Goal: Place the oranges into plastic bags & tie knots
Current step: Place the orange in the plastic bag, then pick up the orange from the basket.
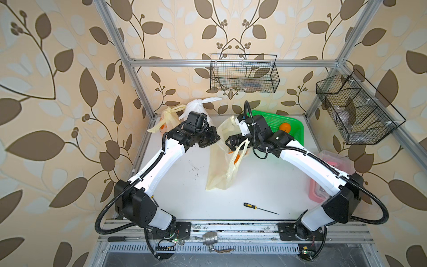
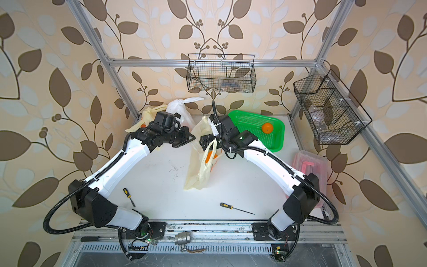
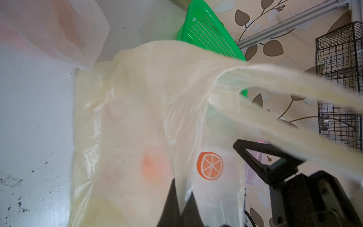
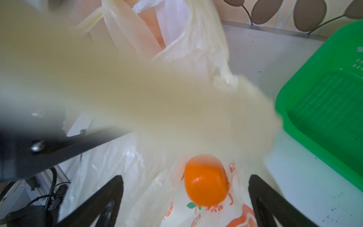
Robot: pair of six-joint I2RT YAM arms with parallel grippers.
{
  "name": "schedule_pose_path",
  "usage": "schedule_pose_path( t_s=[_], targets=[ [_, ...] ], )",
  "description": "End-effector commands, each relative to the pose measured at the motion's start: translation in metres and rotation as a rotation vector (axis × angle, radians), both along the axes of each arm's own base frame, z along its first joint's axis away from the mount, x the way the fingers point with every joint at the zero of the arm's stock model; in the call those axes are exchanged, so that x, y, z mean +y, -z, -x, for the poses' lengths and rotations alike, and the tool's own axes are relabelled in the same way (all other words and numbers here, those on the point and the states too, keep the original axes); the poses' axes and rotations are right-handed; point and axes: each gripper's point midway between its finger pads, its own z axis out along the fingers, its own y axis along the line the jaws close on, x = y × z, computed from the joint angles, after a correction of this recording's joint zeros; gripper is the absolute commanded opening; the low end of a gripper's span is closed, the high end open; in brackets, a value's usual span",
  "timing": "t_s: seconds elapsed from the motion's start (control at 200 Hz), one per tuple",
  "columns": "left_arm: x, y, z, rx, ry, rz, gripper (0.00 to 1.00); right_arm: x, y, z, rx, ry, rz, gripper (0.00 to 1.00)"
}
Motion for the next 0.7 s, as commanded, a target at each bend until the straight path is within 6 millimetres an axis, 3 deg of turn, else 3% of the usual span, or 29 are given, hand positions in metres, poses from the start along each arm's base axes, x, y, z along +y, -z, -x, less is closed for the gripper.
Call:
schedule_pose_path(
  t_s=[0.0, 0.16, 0.305, 0.32, 0.43, 0.445, 0.48, 0.575, 0.615, 0.695],
  targets=[
    [0.009, -0.027, 0.001, -0.073, -0.006, 0.057, 0.00, -0.001, -0.061, 0.020, -0.175, -0.077, -0.102, 1.00],
    [0.024, -0.022, -0.007, -0.067, -0.035, 0.057, 0.00, -0.050, -0.094, 0.032, -0.351, 0.041, -0.114, 0.97],
    [0.026, -0.012, -0.013, -0.054, -0.025, 0.036, 0.00, -0.126, -0.086, 0.014, -0.368, 0.323, -0.090, 0.95],
    [0.025, -0.011, -0.013, -0.052, -0.022, 0.036, 0.00, -0.134, -0.074, 0.011, -0.342, 0.354, -0.077, 0.95],
    [0.026, -0.010, -0.011, -0.053, -0.013, 0.018, 0.00, -0.185, -0.038, -0.011, -0.239, 0.535, -0.045, 0.93],
    [0.025, 0.001, -0.016, -0.028, -0.013, 0.005, 0.00, -0.191, -0.031, -0.015, -0.215, 0.558, -0.031, 0.92],
    [0.026, 0.004, -0.017, -0.024, -0.014, -0.006, 0.00, -0.206, -0.017, -0.024, -0.161, 0.614, -0.011, 0.92],
    [0.027, 0.006, -0.019, -0.022, -0.009, -0.032, 0.00, -0.237, 0.030, -0.053, -0.029, 0.705, 0.065, 0.91],
    [0.027, 0.006, -0.020, -0.025, -0.003, -0.043, 0.00, -0.249, 0.033, -0.069, -0.036, 0.738, 0.086, 0.91],
    [0.026, 0.006, -0.023, -0.027, 0.007, -0.051, 0.00, -0.273, 0.064, -0.098, 0.013, 0.804, 0.155, 0.90]
  ],
)
